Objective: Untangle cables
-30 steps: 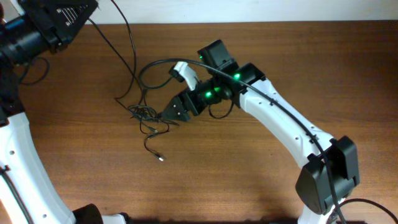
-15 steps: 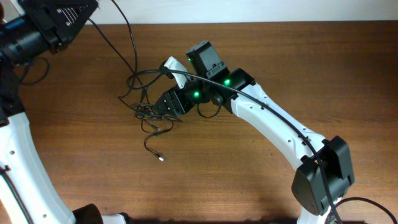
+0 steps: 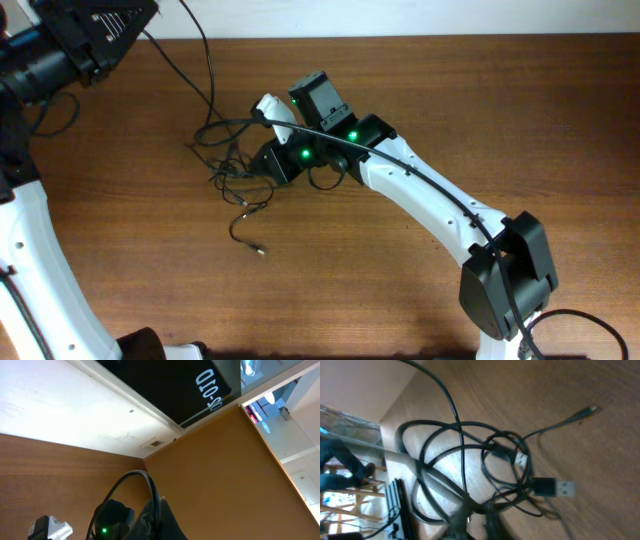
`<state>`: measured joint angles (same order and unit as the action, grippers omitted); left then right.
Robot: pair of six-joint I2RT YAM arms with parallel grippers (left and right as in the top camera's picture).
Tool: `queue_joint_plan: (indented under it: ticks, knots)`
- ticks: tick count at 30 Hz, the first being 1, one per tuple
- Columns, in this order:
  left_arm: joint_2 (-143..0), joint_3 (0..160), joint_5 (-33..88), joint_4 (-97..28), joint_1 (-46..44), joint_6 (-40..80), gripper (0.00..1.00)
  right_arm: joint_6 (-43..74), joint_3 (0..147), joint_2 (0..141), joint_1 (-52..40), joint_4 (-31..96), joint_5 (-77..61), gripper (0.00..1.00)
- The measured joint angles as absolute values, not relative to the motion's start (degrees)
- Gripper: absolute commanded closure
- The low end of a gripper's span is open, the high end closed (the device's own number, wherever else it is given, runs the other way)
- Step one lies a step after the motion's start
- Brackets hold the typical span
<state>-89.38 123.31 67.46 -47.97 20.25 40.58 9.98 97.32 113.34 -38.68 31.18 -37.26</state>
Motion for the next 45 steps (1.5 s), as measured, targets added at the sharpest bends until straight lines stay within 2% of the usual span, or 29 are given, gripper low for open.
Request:
queue_joint_plan:
  ticks: [3,4,5,7,15,16,19,20,25,31,35,38,45]
  knots:
    - [-89.4,123.3,67.5,-47.9,20.3,40.6,1.0,10.5,97.3,113.4,-38.7,29.5,-36.8,0.96]
    - [-89.4,123.3,67.4,-47.9,20.3,40.6,1.0,10.9,97.3,113.4,-38.7,28.9,-36.8,0.85]
    - [-89.4,123.3,67.5,-47.9,20.3,40.6,1.0,11.2,97.3,113.4,-38.7,28.4,-36.8,0.6]
    - [-89.4,123.3,67.5,-48.0,20.3,40.6,1.0,11.7,97.3,113.4,-38.7,28.1,-36.6,0.56]
    - [-89.4,123.3,67.4,-47.9,20.3,40.6,1.0,12.0,97.3,113.4,-38.7,25.3,-36.4,0.57]
    - [-89.4,123.3,67.5,-47.9,20.3,40.6,1.0,12.1,97.3,113.4,-38.8,23.8,-36.1,0.6]
    - [-89.4,123.3,67.5,-47.9,20.3,40.6,1.0,12.8,97.3,113.4,-39.9,22.1,-33.2,0.89]
    - [-89.4,123.3,67.5,-47.9,20.3,40.6,1.0,12.8,97.3,113.4,-40.3,22.1,-32.3,0.96]
    - [-89.4,123.3,67.4,-48.0,20.3,40.6,1.0,13.0,97.3,113.4,-41.6,23.5,-28.2,0.96]
    - [-89.7,123.0,67.1,-48.7,19.9,40.4,1.0,12.8,97.9,113.4,-36.4,40.9,-20.1,0.96]
    - [-89.7,122.8,67.0,-48.7,20.3,40.3,1.0,12.7,94.8,113.0,-33.7,42.5,-16.4,0.96]
    - [-89.7,122.8,67.2,-48.8,24.3,40.4,1.0,12.6,88.4,112.8,-31.6,40.9,-15.9,0.96]
    - [-90.3,121.9,71.0,-50.2,40.2,41.0,1.0,13.5,81.3,111.1,-22.8,39.5,-22.0,0.96]
